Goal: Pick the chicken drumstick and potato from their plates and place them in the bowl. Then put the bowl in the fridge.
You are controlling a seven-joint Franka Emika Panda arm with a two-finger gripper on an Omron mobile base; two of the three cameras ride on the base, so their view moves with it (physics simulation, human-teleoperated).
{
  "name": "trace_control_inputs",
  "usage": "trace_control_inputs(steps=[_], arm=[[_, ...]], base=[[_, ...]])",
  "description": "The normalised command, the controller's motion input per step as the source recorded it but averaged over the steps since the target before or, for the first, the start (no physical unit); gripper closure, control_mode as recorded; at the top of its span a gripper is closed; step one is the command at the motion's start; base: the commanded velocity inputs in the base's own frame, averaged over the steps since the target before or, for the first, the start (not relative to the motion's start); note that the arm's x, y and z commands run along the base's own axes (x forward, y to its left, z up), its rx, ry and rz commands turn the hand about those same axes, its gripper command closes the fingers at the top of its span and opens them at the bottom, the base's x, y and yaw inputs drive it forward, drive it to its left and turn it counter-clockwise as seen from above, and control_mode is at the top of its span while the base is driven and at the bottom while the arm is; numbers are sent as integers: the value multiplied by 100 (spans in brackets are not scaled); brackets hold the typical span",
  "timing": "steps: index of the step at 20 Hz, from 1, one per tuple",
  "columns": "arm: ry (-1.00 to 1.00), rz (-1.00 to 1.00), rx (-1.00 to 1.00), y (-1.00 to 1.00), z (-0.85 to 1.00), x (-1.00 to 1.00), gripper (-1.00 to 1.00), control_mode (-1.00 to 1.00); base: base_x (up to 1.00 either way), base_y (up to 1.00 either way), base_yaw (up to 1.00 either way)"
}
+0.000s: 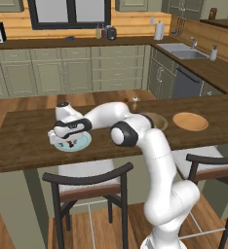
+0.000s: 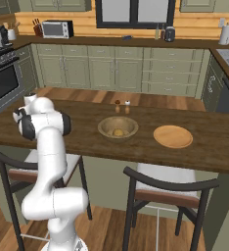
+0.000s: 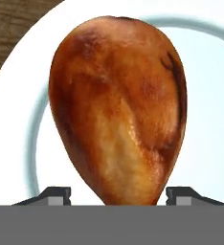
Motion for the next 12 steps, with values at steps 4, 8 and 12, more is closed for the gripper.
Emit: trace_control_inputs(steps=[4, 8, 12], arm=[[2, 0, 0, -27, -57, -13, 100, -100], [0, 0, 0, -44, -12, -45, 100, -100], [0, -2, 0, -49, 0, -64, 100, -100]], base=[[0, 0, 0], [0, 0, 0], [0, 0, 0]])
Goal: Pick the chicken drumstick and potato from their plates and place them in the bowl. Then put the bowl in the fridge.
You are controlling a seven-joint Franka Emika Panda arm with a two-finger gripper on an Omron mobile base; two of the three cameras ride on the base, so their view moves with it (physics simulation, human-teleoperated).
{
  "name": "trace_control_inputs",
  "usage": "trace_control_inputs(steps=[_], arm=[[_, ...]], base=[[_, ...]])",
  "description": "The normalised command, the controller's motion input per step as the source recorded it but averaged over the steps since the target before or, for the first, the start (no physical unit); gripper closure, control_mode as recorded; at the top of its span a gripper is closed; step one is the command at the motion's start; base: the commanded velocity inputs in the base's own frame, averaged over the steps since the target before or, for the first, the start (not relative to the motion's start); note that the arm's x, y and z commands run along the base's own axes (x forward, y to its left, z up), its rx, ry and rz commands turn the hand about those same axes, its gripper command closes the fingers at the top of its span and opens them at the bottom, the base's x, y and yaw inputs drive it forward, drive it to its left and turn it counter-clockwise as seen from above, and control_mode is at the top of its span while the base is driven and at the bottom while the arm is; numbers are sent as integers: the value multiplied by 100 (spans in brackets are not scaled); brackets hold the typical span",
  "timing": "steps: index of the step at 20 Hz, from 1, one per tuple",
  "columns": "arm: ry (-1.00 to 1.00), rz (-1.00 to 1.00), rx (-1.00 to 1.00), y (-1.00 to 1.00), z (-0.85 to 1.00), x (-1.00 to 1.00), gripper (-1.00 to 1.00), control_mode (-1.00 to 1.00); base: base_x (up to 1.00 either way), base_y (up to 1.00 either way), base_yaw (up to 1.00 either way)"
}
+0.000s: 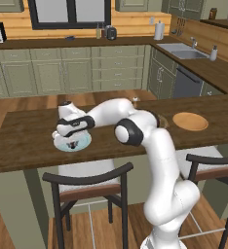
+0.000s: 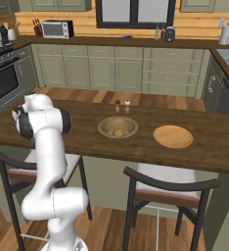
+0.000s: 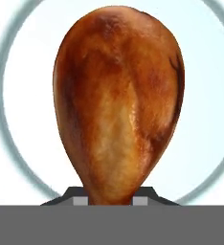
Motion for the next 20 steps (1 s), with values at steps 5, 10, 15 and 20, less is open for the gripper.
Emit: trace_control_inputs(steps=[5, 10, 15, 20], arm=[[-27, -1, 3, -61, 44, -86, 100, -100], [-18, -2, 6, -70, 78, -37, 100, -100], [-7, -9, 5, -100, 72, -11, 100, -100], [-1, -4, 0, -100, 46, 0, 100, -100]], base=[[0, 0, 0], [0, 0, 0], [0, 0, 0], [0, 0, 0]])
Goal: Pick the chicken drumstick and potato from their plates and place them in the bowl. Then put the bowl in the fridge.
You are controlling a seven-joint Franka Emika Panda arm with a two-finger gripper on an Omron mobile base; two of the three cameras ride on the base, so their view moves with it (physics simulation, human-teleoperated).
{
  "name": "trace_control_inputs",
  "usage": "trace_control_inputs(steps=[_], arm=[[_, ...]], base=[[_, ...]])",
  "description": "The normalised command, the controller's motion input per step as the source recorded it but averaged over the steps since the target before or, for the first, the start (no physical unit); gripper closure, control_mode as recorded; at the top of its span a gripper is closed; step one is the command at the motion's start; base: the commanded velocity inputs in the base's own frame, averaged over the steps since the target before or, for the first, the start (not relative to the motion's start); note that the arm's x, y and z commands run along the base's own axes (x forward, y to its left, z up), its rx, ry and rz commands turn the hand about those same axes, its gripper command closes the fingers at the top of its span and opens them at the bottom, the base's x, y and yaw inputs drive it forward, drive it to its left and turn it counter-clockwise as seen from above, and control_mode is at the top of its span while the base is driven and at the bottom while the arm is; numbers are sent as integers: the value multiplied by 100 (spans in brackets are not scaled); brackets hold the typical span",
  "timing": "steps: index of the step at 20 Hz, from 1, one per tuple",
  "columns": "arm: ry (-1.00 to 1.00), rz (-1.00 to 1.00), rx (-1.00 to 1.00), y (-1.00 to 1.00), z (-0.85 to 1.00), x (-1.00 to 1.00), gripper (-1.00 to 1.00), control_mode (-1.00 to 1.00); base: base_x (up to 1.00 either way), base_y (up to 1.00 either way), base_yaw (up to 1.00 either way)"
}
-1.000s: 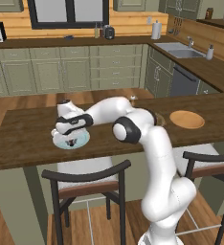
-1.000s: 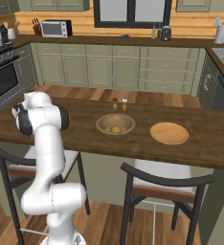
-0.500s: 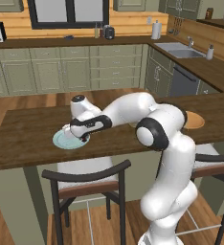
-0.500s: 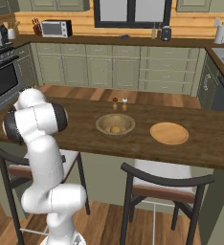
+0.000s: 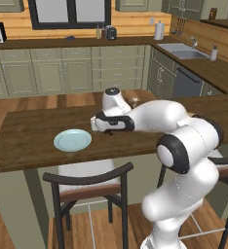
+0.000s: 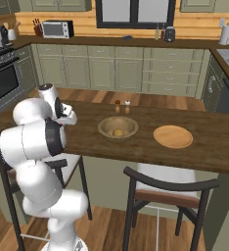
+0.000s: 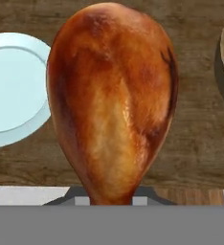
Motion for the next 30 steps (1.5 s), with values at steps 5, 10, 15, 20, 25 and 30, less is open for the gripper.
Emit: trace_control_inputs(steps=[5, 10, 15, 20, 25, 30], arm=[[0, -5, 0, -100, 28, 5, 100, -100], [5, -4, 0, -100, 18, 17, 100, -100], [3, -1, 0, -79, 12, 45, 100, -100], [1, 0, 0, -72, -8, 47, 100, -100], [0, 0, 0, -40, -51, 44, 100, -100], [0, 0, 0, -3, -47, 30, 100, -100]], base=[[0, 0, 0], [0, 0, 0], [0, 0, 0], [0, 0, 0], [0, 0, 0], [0, 0, 0]])
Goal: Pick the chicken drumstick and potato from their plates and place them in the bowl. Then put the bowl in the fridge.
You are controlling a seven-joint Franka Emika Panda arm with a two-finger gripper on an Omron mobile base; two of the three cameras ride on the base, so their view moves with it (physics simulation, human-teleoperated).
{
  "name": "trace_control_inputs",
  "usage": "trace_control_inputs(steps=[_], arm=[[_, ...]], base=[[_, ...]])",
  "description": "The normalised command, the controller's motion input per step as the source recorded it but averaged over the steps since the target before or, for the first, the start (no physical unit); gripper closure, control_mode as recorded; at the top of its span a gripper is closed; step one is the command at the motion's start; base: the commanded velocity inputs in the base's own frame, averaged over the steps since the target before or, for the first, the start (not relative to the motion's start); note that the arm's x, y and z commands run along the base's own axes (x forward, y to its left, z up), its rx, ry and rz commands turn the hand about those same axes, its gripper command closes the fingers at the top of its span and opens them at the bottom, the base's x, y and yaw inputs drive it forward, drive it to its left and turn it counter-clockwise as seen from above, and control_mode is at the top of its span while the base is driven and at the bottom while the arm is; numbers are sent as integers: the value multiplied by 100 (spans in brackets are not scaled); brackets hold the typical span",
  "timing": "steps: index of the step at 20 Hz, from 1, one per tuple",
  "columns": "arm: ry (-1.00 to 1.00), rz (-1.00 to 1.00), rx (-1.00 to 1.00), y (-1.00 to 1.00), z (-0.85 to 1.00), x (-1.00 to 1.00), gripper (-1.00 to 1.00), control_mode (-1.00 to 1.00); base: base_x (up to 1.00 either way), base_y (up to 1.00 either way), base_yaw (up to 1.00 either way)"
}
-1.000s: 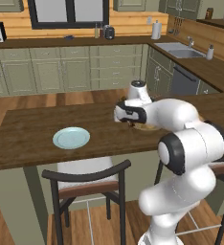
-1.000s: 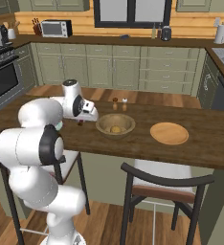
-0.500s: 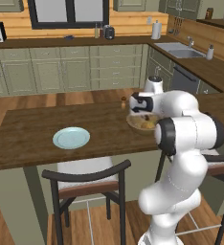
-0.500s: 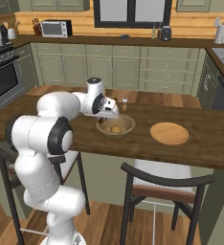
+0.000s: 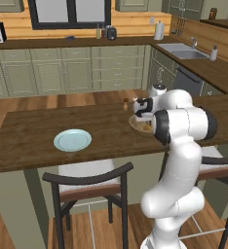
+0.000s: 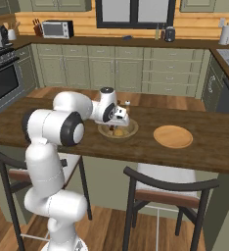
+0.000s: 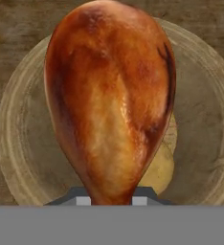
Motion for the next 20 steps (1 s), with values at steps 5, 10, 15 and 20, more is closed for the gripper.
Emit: trace_control_inputs(steps=[5, 10, 15, 20], arm=[[-1, 0, 0, -2, -33, 48, 100, -100], [0, 0, 0, 0, -24, 3, -100, -100], [-2, -2, 0, -1, 1, -10, -100, -100], [-20, -9, 1, 0, 32, -80, -100, -100]], base=[[0, 0, 0], [0, 0, 0], [0, 0, 0], [0, 0, 0]])
